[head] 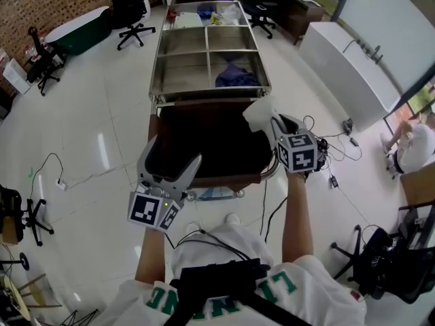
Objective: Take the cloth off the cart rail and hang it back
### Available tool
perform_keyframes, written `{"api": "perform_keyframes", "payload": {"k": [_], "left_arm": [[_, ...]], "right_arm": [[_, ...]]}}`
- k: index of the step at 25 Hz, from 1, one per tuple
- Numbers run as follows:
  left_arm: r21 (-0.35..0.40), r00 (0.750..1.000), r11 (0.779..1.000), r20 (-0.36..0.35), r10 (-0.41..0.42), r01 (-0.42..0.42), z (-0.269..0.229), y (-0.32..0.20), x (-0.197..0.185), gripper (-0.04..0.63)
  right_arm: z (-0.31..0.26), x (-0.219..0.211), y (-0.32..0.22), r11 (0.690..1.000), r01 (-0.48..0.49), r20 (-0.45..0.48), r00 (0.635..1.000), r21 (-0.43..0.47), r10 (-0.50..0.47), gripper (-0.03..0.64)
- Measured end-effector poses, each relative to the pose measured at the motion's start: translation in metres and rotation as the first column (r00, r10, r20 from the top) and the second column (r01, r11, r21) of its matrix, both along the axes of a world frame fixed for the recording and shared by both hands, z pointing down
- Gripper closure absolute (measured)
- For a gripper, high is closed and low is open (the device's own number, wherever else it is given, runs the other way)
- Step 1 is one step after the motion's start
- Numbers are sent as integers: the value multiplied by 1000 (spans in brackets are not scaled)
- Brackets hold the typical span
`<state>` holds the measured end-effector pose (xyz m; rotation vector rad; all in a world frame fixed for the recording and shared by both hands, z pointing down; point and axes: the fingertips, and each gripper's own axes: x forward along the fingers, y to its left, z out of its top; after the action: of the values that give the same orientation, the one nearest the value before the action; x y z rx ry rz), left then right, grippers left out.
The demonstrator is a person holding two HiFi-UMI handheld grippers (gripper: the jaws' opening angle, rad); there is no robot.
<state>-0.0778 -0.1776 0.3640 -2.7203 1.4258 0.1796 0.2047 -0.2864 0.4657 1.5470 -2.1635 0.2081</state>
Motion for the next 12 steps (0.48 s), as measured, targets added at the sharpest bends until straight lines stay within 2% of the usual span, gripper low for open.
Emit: {"api": "perform_keyframes", "payload": {"k": [3,6,10,12], "left_arm": [[7,1000,1000,-8,-4,4,-6,-5,-11,172],[15,1000,1000,-17,-14,15,-12,-7,-19,172],[40,998,997,-23,-58,59,-22,-6,-32,176],[59,994,993,-18,-104,105,-25,-5,-41,176]], "right_arm": [[-66,-30,9,985,23,99,994,168,-40,523],[-119,-62,26,945,54,152,983,323,-108,523],[-164,-110,56,847,108,172,958,520,-228,523],[-173,-129,70,803,124,166,949,583,-268,523]]}}
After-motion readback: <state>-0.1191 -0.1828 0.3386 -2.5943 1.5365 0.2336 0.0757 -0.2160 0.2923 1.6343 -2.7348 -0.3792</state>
